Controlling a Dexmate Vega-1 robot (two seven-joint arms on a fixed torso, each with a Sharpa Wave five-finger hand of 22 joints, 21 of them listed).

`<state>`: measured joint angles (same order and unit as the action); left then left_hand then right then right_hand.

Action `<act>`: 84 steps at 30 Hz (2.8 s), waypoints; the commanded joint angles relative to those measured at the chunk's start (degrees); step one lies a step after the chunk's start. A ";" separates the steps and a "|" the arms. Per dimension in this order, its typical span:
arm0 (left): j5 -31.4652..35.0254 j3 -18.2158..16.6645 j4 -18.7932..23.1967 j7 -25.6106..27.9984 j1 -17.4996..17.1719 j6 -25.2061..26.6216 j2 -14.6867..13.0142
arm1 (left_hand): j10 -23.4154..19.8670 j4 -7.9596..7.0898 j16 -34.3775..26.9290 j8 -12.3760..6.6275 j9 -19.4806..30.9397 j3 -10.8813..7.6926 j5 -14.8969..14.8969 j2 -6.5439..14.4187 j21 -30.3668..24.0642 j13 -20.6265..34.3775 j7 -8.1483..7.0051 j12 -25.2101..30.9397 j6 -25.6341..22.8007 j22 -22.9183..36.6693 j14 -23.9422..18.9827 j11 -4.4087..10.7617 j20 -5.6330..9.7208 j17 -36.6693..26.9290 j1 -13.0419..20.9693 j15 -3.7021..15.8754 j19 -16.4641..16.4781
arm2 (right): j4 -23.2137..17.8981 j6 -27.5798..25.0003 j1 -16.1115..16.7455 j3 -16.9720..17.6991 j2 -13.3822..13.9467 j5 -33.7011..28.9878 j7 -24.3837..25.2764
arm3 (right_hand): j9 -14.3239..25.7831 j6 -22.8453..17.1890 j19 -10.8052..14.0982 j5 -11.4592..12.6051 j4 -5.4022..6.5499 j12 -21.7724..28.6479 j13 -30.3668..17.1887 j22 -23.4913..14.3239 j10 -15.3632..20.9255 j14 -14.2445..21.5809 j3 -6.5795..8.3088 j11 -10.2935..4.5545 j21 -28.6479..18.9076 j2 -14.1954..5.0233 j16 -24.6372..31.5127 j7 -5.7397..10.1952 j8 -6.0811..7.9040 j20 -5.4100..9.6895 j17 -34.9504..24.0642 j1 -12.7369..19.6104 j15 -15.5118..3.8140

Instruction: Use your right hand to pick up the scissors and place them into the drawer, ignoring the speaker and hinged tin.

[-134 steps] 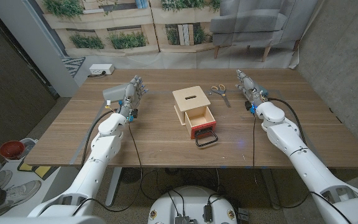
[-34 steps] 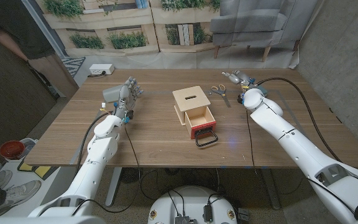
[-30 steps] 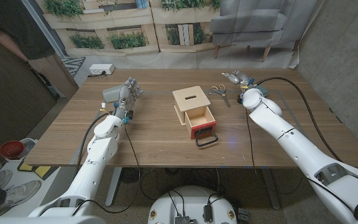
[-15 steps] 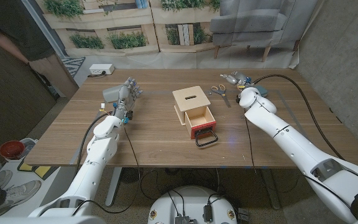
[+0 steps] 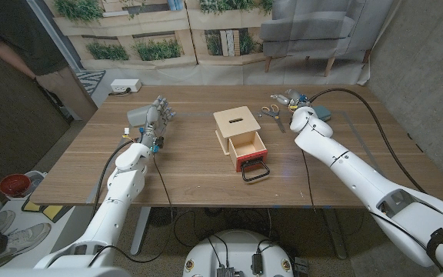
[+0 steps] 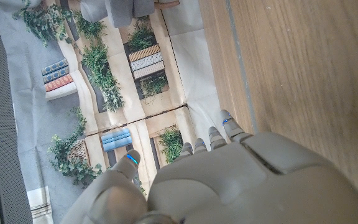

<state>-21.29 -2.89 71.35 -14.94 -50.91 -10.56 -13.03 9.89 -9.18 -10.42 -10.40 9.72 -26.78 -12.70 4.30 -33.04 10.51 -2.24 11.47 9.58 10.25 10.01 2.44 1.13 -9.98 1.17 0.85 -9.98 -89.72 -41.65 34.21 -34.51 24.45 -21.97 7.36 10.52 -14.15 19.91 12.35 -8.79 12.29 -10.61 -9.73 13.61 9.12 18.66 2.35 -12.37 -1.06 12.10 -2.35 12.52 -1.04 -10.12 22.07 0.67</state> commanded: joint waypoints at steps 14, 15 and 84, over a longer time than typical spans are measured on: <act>-0.19 -0.06 -1.72 -0.27 0.96 -0.19 -0.14 | 4.65 0.07 -0.32 -0.14 0.33 0.15 -0.29 2.68 0.29 0.24 0.18 0.22 2.24 0.23 5.59 -0.14 -0.35 -0.23 0.24 -0.29 -6.76 | 4.32 -6.33 -4.26 -5.07 -2.16 -5.78 -3.07 | 0.28 -3.34 1.73 1.21 -1.07 0.22 -0.22 -0.12 1.75 2.14 0.15 -0.95 -0.13 1.41 0.02 0.82 0.62 0.37 -0.13 3.62 -0.80; -0.18 -0.05 -1.80 -0.29 1.01 -0.24 -0.14 | 4.62 0.07 -0.33 -0.13 0.33 0.16 -0.29 2.68 0.29 0.24 0.23 0.23 2.26 0.23 5.57 -0.15 -0.35 -0.23 0.24 -0.30 -6.74 | 4.64 -6.70 -4.48 -5.32 -2.34 -6.05 -3.13 | 0.28 -3.42 1.90 1.28 -1.09 0.25 -0.22 -0.11 1.93 2.31 0.10 -0.93 -0.14 1.57 0.03 0.87 0.59 0.45 -0.12 3.80 -0.86; -0.50 -0.24 -4.60 -0.55 2.79 -0.92 -0.32 | 4.59 0.02 -0.32 -0.09 0.33 0.56 -0.36 2.74 1.11 0.25 0.23 0.23 2.24 0.27 5.59 -0.11 -0.22 -0.23 0.21 -0.19 -6.41 | 22.16 -11.35 -11.04 -12.35 -10.75 -16.82 -2.54 | 0.73 -18.76 6.84 6.02 0.19 4.54 -2.53 -0.53 18.62 19.56 -6.31 -2.49 0.39 5.96 6.53 4.84 1.41 3.38 -4.76 17.99 -8.77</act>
<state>-21.75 -3.18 67.13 -15.39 -48.44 -11.33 -13.35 9.88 -9.13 -10.42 -10.40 9.72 -26.35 -12.70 4.30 -32.15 10.51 -2.24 11.47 9.58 10.25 10.01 2.44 1.13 -9.99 1.17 0.85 -9.98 -70.50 -52.34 23.71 -46.42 15.16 -38.01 3.28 11.08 -32.13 26.45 18.02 -8.63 16.43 -12.93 -10.01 31.42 28.00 12.63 -0.32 -11.98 4.91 18.15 2.45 13.65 1.82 -14.53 39.66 -2.88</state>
